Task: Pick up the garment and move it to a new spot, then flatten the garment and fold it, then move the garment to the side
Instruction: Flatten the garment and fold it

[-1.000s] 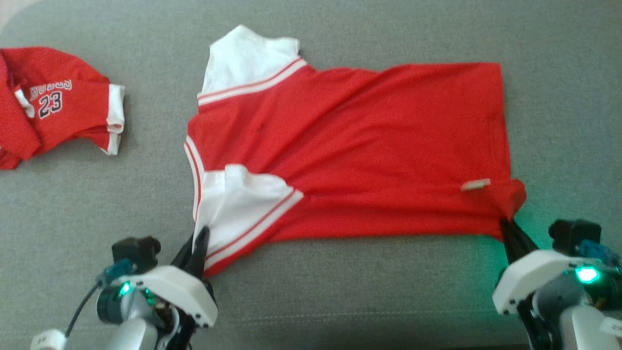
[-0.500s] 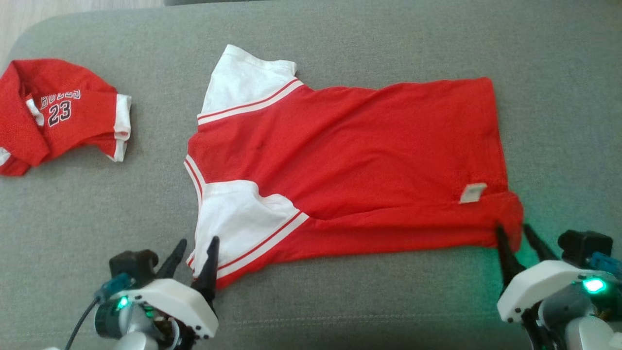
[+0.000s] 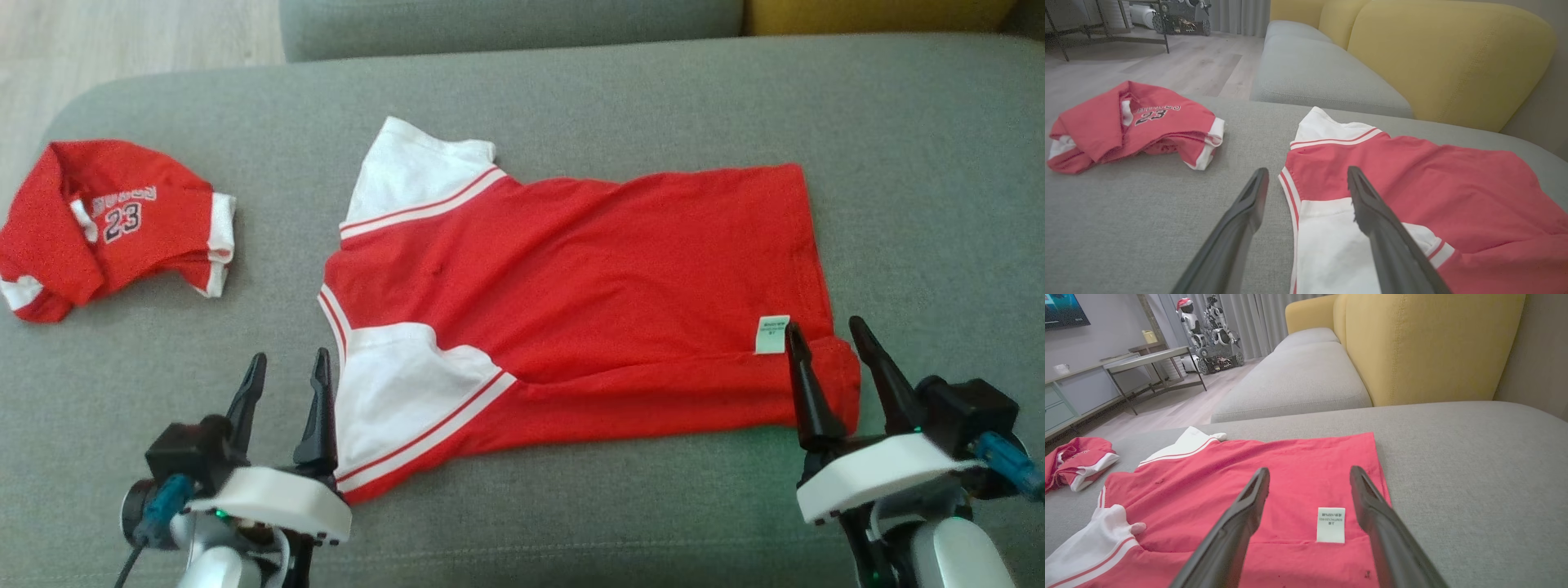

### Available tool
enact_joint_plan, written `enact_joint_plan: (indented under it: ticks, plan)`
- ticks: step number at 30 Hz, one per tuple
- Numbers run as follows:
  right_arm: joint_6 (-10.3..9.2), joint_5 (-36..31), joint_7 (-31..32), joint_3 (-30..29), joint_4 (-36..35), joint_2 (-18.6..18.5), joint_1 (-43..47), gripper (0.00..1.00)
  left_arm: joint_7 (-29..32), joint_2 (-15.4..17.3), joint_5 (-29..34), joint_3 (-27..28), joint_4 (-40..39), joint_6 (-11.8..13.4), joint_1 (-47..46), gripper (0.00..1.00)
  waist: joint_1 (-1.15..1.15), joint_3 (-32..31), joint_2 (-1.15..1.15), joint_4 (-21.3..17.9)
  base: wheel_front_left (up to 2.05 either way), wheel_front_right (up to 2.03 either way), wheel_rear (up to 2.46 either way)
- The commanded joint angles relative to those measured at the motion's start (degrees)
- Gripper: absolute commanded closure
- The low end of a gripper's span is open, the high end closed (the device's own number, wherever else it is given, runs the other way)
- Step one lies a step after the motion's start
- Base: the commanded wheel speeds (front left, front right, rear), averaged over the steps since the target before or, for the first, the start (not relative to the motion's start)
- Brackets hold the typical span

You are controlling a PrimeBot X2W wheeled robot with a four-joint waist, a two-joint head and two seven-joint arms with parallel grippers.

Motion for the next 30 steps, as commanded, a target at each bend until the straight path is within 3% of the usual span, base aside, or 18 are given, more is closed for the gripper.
enact_joint_plan:
  ticks: [1,8,19,24,30]
  plan:
    - [-0.04,-0.38,-0.75,1.33,-2.24,-0.67,-0.86,0.00,-0.56,1.27,0.86,1.70,-2.27,0.53,-0.69,0.00,0.00,-0.84,0.00,0.22,0.00,0.00,0.00]
    - [-0.04,-1.10,-0.65,0.41,-3.19,-0.46,0.61,0.00,0.25,1.99,1.79,1.03,-3.60,1.59,0.96,0.00,0.00,-1.96,0.00,0.09,0.00,0.00,0.00]
    - [-0.04,-1.16,-0.20,-0.07,-4.04,-0.27,0.35,0.00,1.67,2.28,0.97,0.30,-4.16,0.86,-0.49,0.00,0.00,-0.62,0.00,0.50,0.00,0.00,0.00]
    - [-0.04,-1.15,0.20,-0.51,-5.15,-0.21,-1.42,0.00,4.01,1.94,-0.19,-0.86,-3.00,-2.14,-8.67,0.00,0.00,3.09,0.00,0.85,0.00,0.00,0.00]
    - [-0.04,-1.51,0.13,-1.11,-7.37,-0.17,-5.83,0.00,7.59,1.11,-1.54,-1.08,3.58,-5.78,-26.18,0.00,0.00,10.57,0.00,-0.73,0.00,0.00,0.00]
